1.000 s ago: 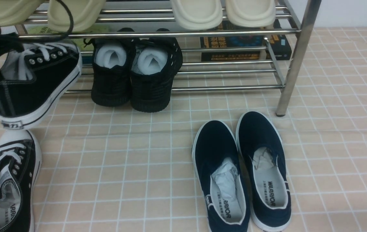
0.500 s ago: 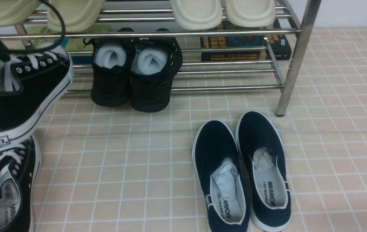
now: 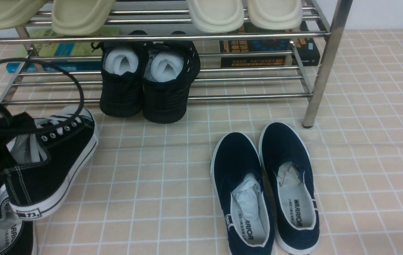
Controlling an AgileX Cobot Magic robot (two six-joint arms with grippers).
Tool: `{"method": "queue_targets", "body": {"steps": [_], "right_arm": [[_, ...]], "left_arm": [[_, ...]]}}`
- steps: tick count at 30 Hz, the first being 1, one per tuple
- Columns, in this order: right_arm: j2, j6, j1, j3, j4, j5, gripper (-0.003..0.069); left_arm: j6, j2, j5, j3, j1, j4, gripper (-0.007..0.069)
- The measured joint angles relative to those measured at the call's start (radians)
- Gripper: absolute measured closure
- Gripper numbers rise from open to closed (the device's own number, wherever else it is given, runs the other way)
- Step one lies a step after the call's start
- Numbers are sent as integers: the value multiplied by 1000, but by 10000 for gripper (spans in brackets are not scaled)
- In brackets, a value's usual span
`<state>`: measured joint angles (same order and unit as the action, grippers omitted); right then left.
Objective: Take the shoes off the shelf from the light coffee tablecloth by hand.
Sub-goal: 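Set the held shoe down on the floor in front of the rack with the left gripper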
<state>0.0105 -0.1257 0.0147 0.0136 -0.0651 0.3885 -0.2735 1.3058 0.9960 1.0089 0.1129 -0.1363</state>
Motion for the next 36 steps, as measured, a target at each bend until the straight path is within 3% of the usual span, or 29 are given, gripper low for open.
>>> {"method": "queue_targets", "body": {"steps": [15,36], "right_arm": [[0,0,0,0,0,0,420],[0,0,0,0,0,0,420]], "left_arm": [[-49,0,-143,-81,0,-51,603],[-56,90,-147,-81,0,-64,584]]}}
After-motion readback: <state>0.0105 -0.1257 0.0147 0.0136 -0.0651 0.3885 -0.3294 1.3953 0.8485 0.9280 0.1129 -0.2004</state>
